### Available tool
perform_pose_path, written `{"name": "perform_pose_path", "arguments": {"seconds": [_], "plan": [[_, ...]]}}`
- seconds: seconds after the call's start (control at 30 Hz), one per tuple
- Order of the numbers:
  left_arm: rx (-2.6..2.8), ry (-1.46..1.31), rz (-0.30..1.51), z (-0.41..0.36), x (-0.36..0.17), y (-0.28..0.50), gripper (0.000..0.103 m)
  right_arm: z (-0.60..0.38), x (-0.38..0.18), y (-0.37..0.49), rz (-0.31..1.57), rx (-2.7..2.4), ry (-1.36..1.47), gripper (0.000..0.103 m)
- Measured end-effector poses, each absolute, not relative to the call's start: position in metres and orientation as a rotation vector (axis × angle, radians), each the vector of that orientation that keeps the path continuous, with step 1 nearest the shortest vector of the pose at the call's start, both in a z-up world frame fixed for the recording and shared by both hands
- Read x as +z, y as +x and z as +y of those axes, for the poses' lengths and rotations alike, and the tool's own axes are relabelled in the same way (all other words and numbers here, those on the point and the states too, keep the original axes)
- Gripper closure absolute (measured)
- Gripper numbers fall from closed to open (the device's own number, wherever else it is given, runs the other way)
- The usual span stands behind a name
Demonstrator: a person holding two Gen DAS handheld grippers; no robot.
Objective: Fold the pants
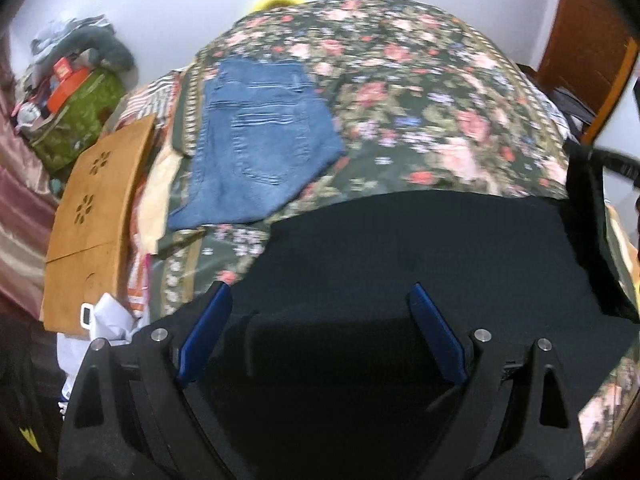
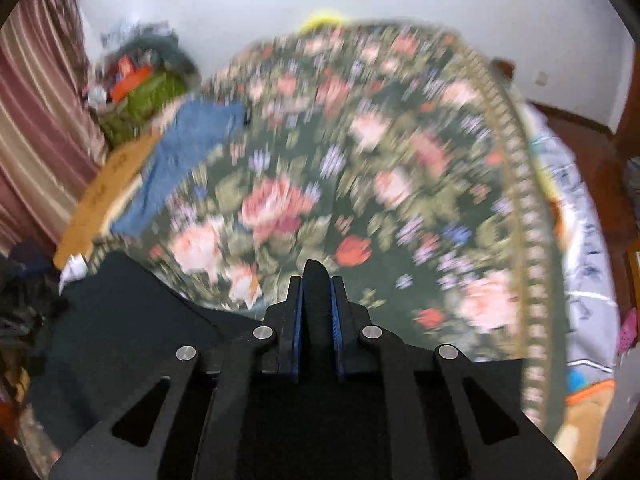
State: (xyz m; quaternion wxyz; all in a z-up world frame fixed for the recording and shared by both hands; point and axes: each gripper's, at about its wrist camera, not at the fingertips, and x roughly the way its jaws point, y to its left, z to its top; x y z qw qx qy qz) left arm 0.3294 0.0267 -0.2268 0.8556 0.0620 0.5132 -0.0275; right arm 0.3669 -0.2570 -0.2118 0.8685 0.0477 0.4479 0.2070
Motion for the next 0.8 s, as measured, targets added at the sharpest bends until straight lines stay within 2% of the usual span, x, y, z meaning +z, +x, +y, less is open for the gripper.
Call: {"name": "perform_pose_path", "arguments": {"seconds": [0.27, 0.37, 0.57, 0.8], "plan": [[-0.185, 0.183, 1.148, -0.051, -0.234, 0.317, 0.011, -0.331, -0.120, 0.318, 0.707, 0.367, 0.133, 0.092], [-0.177, 0.240, 1.124, -0.076, -0.236, 0.309, 0.011, -0.347, -0.114, 0.303, 0.684, 0.354, 0.119, 0.092], [-0.199, 0.219, 1.149, -0.097, -0.242, 0.304, 0.006, -0.343, -0.186, 0.289, 0.814, 0.271, -0.022, 0.092], [-0.198, 0.231, 1.138, -0.107, -0.245, 0.300, 0.003, -0.373, -0.251, 0.269, 0.974, 0.232, 0.071, 0.085]]}}
